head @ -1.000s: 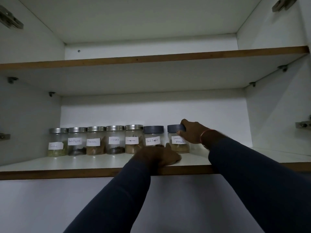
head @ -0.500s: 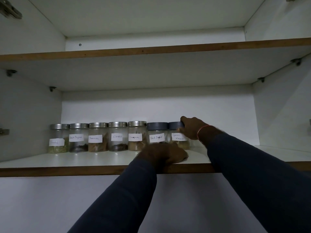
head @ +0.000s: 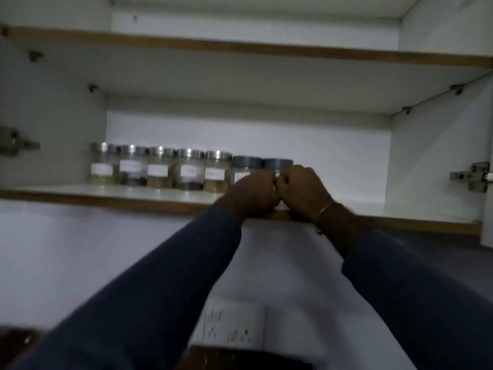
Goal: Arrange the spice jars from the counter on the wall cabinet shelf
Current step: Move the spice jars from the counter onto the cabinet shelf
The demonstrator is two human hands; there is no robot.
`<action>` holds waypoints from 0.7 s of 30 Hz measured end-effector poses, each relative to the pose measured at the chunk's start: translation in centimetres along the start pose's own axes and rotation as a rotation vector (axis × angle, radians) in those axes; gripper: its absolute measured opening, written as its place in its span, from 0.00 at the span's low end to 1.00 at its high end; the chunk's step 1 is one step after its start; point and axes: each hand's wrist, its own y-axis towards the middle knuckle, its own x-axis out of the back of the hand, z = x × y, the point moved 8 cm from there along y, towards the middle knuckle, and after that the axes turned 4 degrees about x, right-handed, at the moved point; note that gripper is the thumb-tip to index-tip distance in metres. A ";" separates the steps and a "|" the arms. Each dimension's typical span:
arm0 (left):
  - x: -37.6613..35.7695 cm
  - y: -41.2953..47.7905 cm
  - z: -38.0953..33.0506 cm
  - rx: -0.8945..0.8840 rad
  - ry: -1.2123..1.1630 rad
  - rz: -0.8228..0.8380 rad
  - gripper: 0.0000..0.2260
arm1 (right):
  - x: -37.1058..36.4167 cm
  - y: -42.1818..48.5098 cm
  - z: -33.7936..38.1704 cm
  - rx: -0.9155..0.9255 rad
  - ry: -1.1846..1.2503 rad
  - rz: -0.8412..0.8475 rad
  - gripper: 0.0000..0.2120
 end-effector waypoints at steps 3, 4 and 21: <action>0.4 -5.9 -1.8 -0.198 0.160 -0.214 0.15 | 3.0 -6.8 3.1 0.052 0.229 -0.060 0.09; 0.4 -8.8 -2.3 -0.275 0.158 -0.322 0.16 | 3.5 -9.6 4.4 0.078 0.324 -0.060 0.06; -32.7 -56.1 9.0 0.592 -0.288 0.557 0.35 | -22.0 -58.2 11.7 -0.664 0.463 1.087 0.49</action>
